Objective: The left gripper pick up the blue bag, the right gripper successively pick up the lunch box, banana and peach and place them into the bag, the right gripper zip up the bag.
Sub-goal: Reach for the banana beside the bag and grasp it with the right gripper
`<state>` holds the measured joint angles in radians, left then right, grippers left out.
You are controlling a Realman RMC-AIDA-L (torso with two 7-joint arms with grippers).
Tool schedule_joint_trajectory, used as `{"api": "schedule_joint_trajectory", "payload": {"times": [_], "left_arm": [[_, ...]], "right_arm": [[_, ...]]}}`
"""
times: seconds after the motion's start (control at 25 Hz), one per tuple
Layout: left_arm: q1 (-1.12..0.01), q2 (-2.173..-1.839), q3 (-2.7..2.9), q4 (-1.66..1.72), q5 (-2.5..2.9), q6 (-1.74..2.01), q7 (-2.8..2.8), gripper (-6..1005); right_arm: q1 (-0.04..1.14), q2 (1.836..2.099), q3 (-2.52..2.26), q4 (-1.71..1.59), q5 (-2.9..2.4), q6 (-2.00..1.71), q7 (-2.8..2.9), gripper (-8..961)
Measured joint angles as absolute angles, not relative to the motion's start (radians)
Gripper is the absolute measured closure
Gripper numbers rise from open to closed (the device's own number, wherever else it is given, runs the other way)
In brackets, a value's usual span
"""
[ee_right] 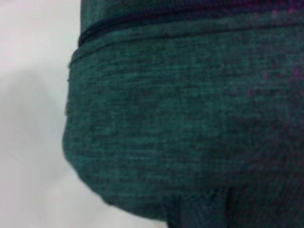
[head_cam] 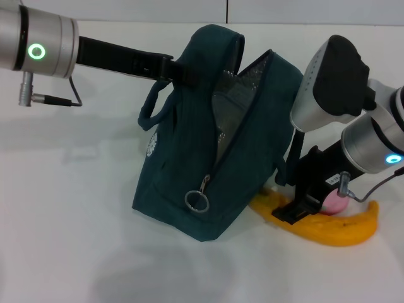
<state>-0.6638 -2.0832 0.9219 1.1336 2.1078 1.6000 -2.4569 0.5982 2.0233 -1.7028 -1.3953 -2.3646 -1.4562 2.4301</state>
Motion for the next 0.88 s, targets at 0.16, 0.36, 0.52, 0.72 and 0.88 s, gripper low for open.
{"api": "schedule_joint_trajectory", "payload": {"times": [0.16, 0.36, 0.52, 0.72, 0.88], "left_arm": [[-0.665, -2.083, 0.922, 1.134, 2.108, 1.600, -2.456, 966], [-0.666, -2.083, 0.921, 1.134, 2.108, 1.600, -2.456, 966], [-0.666, -2.083, 0.921, 1.134, 2.108, 1.600, -2.456, 966], [-0.667, -2.083, 0.922, 1.134, 2.107, 1.600, -2.456, 966], [-0.667, -2.083, 0.923, 1.134, 2.106, 1.600, -2.457, 966]], "right_arm": [[0.611, 2.023, -1.704, -1.358, -2.340, -1.450, 2.429, 253], [0.622, 2.023, -1.706, -1.326, -2.326, -1.470, 2.431, 255], [0.622, 2.024, -1.706, -1.325, -2.325, -1.482, 2.435, 258], [0.622, 2.025, -1.706, -1.305, -2.326, -1.485, 2.436, 279], [0.627, 2.025, -1.706, -1.282, -2.331, -1.486, 2.436, 312]]}}
